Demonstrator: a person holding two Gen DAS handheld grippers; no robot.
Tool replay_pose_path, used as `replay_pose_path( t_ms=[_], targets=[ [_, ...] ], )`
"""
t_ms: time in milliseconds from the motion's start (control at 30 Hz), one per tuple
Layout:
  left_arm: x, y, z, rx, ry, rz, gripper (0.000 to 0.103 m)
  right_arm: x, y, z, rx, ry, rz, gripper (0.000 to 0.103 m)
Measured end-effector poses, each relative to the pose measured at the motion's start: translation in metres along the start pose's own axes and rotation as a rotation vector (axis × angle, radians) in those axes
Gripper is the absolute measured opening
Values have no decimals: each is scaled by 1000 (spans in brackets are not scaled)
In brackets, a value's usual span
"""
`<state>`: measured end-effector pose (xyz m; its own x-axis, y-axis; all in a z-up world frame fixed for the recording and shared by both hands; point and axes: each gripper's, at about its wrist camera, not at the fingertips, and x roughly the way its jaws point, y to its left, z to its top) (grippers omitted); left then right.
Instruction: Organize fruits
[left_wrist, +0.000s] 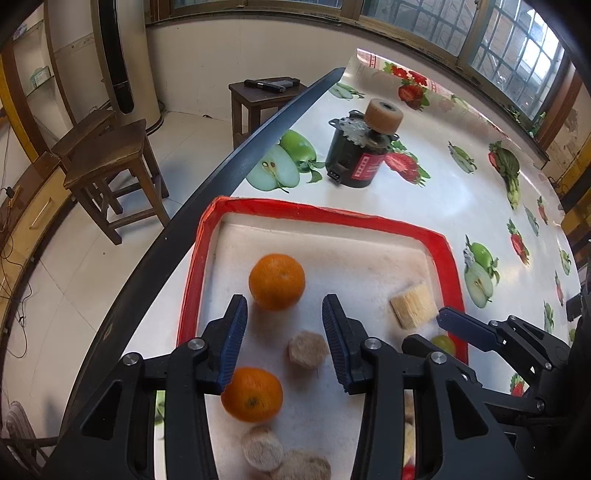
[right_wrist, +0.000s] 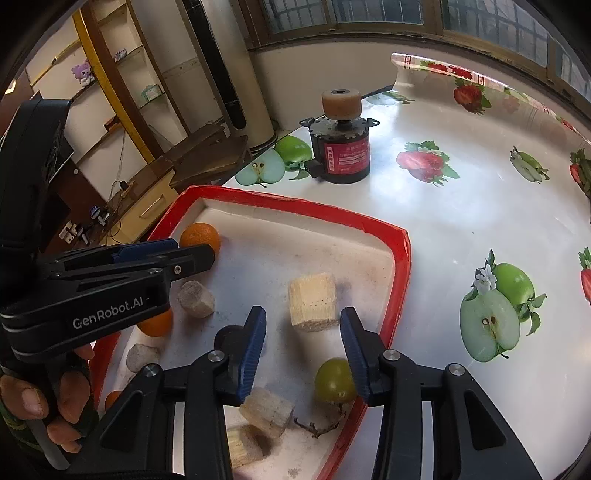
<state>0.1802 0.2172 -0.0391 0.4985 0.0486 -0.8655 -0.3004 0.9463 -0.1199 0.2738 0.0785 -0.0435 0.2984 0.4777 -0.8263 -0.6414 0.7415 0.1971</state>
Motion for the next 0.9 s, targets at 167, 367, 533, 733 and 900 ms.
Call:
replay_pose_path(
  t_ms=[167, 367, 533, 733, 900],
  targets=[
    [-19, -1, -16, -4, -17, -13, 43, -17, 7, -13, -14, -15, 13, 44],
    [-46, -2, -45, 16, -65, -18, 50, -42, 17, -34, -49, -34, 31, 53],
    [-57, 0, -66, 4, -64, -34, 50, -55, 26, -54, -87, -23, 40, 53],
    [-65, -3, -86, 3, -60, -37, 50, -69, 35, -76, -127, -20, 37, 54],
    [-74, -7, -100, 18, -72, -23, 50, -79, 32, -92, -139, -15, 34, 57]
  ],
)
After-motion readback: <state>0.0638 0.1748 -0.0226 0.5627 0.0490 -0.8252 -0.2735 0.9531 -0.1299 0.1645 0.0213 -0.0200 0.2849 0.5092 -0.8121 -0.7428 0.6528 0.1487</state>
